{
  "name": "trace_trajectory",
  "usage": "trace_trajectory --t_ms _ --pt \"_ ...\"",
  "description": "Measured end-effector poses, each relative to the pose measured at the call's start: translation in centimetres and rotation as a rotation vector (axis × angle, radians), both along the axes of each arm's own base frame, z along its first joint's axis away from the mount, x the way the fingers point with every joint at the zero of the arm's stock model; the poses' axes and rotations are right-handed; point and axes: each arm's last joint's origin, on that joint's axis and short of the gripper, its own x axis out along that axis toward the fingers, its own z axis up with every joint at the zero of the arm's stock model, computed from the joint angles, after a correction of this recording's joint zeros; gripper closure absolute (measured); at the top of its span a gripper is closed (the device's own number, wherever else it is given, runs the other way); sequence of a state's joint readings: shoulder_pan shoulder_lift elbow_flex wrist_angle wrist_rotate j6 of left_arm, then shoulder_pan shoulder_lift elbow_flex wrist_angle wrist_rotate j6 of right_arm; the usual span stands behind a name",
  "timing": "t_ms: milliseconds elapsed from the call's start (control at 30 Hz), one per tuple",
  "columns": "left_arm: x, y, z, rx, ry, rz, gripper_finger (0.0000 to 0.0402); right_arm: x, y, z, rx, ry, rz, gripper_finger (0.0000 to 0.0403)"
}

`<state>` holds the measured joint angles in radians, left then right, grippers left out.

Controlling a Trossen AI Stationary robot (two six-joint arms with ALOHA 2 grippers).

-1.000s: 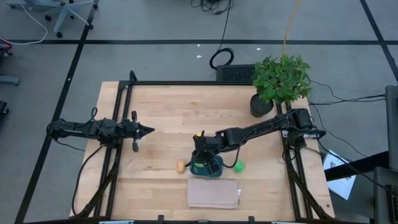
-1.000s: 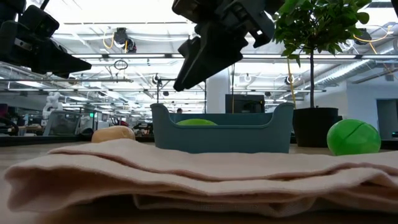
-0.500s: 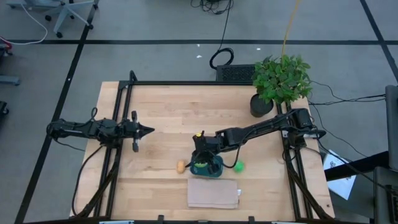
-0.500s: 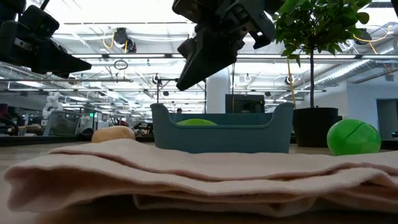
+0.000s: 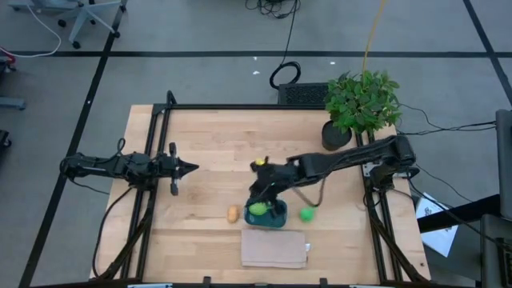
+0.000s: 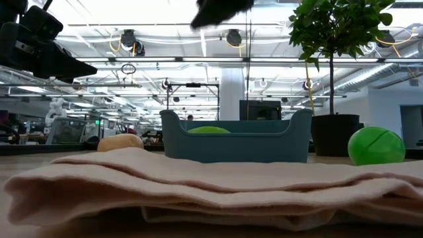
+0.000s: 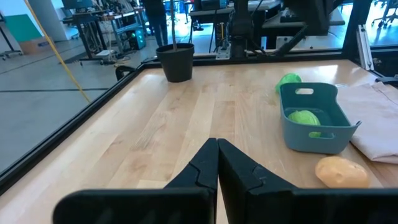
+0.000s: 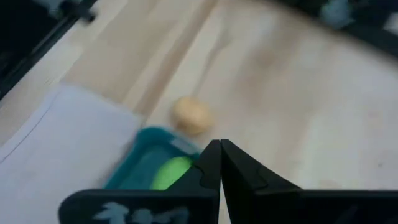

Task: Pick and placing Produce into tupperware
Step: Put the brown potato into the dark blue bin

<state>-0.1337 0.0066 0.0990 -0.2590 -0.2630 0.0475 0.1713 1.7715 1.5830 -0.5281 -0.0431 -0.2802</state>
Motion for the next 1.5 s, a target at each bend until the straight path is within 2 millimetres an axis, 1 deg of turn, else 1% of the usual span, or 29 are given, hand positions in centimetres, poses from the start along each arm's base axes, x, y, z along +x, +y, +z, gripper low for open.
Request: trace_trajectory --t_ms 100,200,300,533,633,700,767,833,1000,1200,1367,1500 --pt "0.0 0.0 0.0 0.0 0.0 0.0 0.0392 -1.7 -1.0 3.4 -0.024 -0.099 -0.071 0.0402" --pt "0.0 0.0 0.0 0.0 -0.001 0.0 0.0392 -3.7 -1.9 6.6 0.008 -0.195 -0.109 0.0402" --pt "0.0 0.0 0.0 0.0 -0.001 0.001 0.0392 -5.4 -2.7 8.9 0.024 -0.279 -0.126 0.0403" --pt "0.0 0.0 0.0 0.002 -0.001 0.007 0.0392 -8.7 -4.0 11.3 0.055 -0.368 -0.182 0.0403" --pt "0.0 0.0 0.0 0.002 -0.001 0.008 0.0392 -10.8 -4.3 12.5 0.054 -0.43 -0.22 0.0403" --pt "0.0 0.0 0.0 0.002 -0.001 0.007 0.0392 -12.2 -4.1 13.0 0.064 -0.504 -0.237 0.0403" --pt "0.0 0.0 0.0 0.002 0.0 0.008 0.0392 -13.5 -3.9 12.9 0.081 -0.562 -0.244 0.0403" --pt "0.0 0.0 0.0 0.002 0.001 0.008 0.0392 -14.7 -3.7 12.2 0.107 -0.603 -0.239 0.0403" --pt "0.0 0.0 0.0 0.001 0.001 0.008 0.0392 -17.5 -3.8 9.3 0.121 -0.665 -0.272 0.0403" --pt "0.0 0.0 0.0 -0.001 0.001 0.008 0.0392 -20.7 -4.4 5.6 0.179 -0.77 -0.282 0.0403" --pt "0.0 0.0 0.0 0.001 0.001 0.008 0.0392 -22.5 -4.7 2.6 0.207 -0.849 -0.285 0.0403" --pt "0.0 0.0 0.0 0.001 0.001 0.008 0.0392 -23.4 -5.2 0.2 0.213 -0.889 -0.312 0.0403"
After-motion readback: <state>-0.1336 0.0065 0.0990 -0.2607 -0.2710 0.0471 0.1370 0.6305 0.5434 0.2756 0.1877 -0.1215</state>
